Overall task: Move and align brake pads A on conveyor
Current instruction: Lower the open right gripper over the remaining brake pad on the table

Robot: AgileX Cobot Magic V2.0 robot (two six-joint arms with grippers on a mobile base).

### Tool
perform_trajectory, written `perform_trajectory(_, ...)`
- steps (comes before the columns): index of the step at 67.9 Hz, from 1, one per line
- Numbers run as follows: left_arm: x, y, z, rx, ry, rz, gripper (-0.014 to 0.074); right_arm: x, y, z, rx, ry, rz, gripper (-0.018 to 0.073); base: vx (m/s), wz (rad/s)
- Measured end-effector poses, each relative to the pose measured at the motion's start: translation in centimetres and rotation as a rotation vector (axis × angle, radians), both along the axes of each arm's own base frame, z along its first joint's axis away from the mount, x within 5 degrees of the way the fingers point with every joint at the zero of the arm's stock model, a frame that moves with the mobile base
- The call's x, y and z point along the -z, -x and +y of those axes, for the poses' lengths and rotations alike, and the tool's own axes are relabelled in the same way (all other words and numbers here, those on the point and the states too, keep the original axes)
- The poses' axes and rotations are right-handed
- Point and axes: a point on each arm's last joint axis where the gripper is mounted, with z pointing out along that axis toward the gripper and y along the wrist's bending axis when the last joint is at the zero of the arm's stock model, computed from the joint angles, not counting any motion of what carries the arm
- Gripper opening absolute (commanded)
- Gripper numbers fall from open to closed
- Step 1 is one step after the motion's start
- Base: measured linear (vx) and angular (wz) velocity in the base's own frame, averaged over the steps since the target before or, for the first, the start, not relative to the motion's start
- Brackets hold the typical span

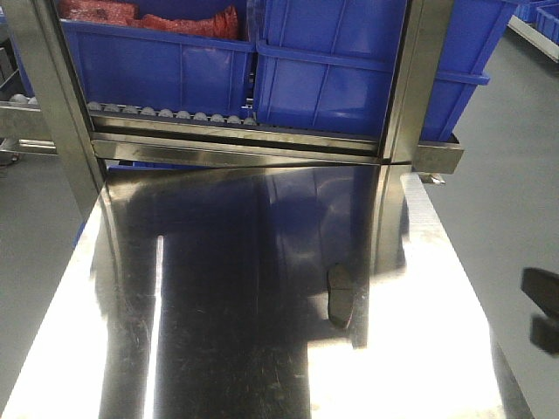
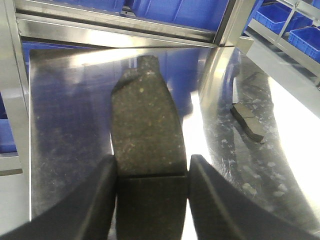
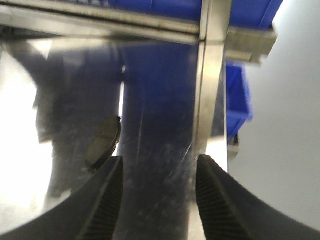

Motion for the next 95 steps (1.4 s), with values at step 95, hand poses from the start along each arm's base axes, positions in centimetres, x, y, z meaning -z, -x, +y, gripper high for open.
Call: perform_trajectory(95,0.0,0.0,0.0,0.0,0.0,0.0,-0.0006,12.3,-23.6,13.5,0.021,0.047,0.839,0.0445,0.0,0.0)
